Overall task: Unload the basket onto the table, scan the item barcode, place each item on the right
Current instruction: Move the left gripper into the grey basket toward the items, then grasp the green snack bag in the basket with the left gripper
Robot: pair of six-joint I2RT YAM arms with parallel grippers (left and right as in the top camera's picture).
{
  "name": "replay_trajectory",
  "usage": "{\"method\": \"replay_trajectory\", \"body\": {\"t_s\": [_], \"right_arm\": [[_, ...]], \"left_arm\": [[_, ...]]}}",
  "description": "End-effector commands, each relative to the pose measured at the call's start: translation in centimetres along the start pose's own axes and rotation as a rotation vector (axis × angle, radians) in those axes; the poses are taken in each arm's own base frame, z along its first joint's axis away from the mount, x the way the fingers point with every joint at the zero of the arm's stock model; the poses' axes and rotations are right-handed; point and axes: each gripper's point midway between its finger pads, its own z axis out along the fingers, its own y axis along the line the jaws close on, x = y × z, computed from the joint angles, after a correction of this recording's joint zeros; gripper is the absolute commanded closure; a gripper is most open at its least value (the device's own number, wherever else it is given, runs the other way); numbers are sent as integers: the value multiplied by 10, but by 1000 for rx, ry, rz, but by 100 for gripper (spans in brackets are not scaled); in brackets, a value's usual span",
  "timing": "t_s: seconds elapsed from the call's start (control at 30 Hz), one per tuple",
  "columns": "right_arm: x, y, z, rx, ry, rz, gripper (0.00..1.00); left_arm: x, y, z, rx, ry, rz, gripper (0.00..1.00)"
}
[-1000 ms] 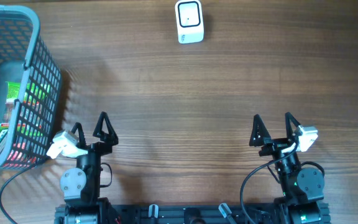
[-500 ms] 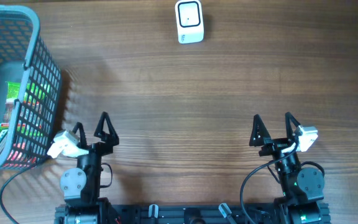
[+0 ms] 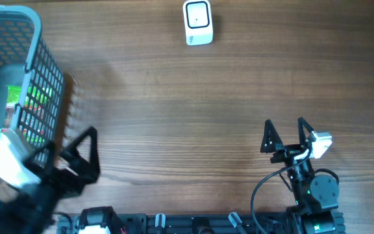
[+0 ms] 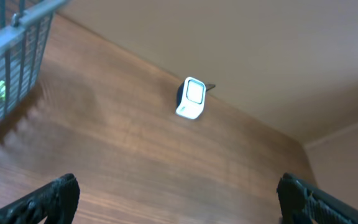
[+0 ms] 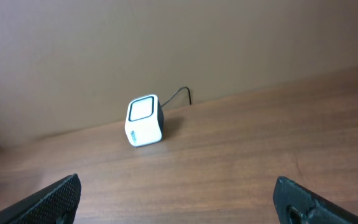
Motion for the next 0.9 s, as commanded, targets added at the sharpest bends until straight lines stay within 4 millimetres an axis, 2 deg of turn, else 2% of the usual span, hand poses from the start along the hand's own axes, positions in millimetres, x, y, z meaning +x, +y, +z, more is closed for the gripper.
{"method": "replay_trajectory", "body": {"t_s": [0.0,0.07,0.1,0.17,0.27,0.33,0.43,0.5,0.57,0.7,0.77,0.8,0.87], "right_arm": [[-2,-2,0,9,-12,0,0],[-2,-2,0,9,-12,0,0],[-2,-2,0,9,-12,0,0],[-3,-2,0,8,-12,1,0],[-2,-2,0,9,-12,0,0],[-3,-2,0,8,-12,0,0],[-2,-2,0,9,-12,0,0],[-2,-2,0,9,-12,1,0],[-2,-2,0,9,-12,0,0],[-3,-2,0,8,-12,0,0],[-2,-2,0,9,-12,0,0],[-3,-2,0,8,-12,1,0],[-2,-2,0,9,-12,0,0]], "left_arm": [[-60,-27,13,-2,-6,83,0],[-89,-18,25,-94,-65,114,0],[-100,-8,32,-155,-90,112,4],[-118,28,55,-352,-113,73,0],[-131,70,83,-523,-88,34,0],[-142,107,102,-620,-72,-22,0],[-147,159,119,-730,-49,-153,0],[-145,197,125,-796,-18,-234,0],[-142,234,123,-871,7,-295,0],[-119,294,124,-984,128,-384,0],[-108,313,133,-1000,210,-355,0],[-94,327,143,-1005,290,-336,0],[-73,339,160,-973,403,-303,0]]}}
